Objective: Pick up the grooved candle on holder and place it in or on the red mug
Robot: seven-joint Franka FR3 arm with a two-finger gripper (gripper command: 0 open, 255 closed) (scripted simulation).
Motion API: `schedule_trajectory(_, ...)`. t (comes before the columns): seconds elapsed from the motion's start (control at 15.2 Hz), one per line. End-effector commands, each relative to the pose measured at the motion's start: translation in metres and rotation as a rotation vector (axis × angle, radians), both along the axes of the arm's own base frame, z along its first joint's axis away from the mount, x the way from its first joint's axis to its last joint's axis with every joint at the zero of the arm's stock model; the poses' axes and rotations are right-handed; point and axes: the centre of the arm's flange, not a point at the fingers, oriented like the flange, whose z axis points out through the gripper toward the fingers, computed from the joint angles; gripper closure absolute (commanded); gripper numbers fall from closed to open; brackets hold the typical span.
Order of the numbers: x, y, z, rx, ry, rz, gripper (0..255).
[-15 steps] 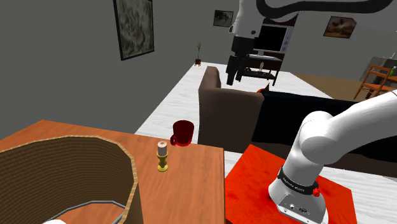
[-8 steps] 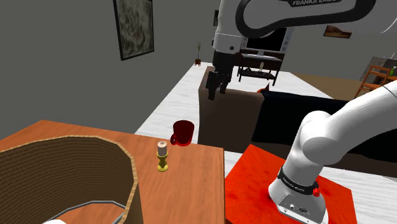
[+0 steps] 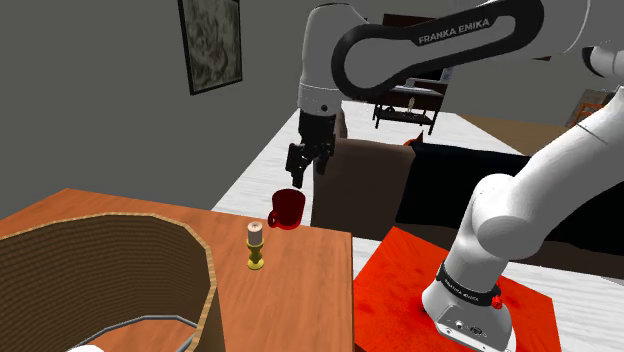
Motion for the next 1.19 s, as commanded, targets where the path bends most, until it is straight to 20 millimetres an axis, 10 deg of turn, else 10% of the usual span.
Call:
schedule_trajectory(0.0, 0.01, 0.021, -0.015, 0.001, 0.001, -0.006, 0)
schedule_trajectory(0.59, 0.05, 0.112, -0.082, -0.001, 0.008, -0.032, 0)
schedule_trajectory(1.12, 0.053, 0.118, -0.123, -0.001, 0.009, -0.034, 0)
